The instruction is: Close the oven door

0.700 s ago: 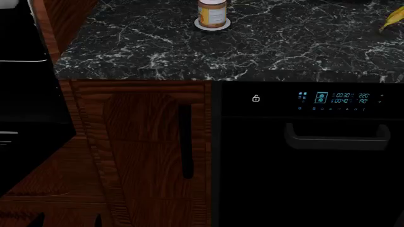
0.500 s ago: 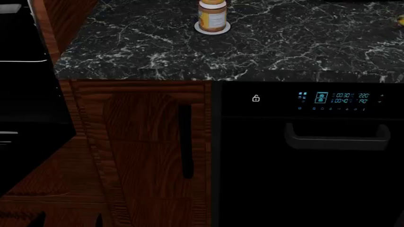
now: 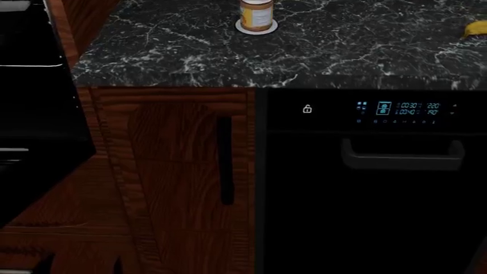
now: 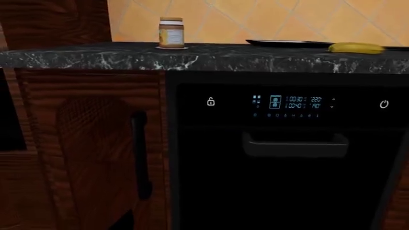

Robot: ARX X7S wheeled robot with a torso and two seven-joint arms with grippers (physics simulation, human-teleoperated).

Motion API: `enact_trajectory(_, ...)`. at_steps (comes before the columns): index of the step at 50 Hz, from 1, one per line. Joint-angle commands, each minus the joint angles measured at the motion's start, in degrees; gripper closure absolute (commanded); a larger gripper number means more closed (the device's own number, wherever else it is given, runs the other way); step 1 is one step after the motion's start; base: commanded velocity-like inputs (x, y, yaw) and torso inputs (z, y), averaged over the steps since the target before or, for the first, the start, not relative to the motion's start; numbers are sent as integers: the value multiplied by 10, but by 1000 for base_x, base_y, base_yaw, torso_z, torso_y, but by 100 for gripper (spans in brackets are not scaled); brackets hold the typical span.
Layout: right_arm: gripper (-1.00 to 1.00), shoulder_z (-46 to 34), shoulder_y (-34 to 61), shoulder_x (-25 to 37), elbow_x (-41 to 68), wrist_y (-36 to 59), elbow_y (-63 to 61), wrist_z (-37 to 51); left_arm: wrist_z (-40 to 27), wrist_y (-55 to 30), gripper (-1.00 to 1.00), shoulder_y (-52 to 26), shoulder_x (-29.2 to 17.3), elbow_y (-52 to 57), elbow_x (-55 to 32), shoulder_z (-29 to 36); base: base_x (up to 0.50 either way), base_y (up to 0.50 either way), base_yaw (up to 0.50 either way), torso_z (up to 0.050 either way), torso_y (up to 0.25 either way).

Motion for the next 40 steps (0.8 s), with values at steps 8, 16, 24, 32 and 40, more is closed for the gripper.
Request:
enact_trajectory(8,-100,-14,2,15,10,3,-3,19,-14,1,-100,-3,-16,-1,-18,11,-333,0,0,0,0)
enact_trajectory(16,-100,-19,5,20,12,-4,15,27,-26,16,-100,-4,-20,-13,-11,21,-332,0,0,0,0)
enact_trajectory(24,-100,-26,5,24,12,-6,19,34,-32,21,-100,-5,-24,-19,-13,28,-333,0,0,0,0)
enact_trajectory(32,-100,-31,4,29,17,-9,16,37,-37,13,-100,-4,-29,-9,-17,34,-95,0,0,0,0)
enact_trajectory(40,-100,-36,5,33,18,4,6,44,-44,14,-100,-6,-33,-8,-15,39,0,0,0,0,0)
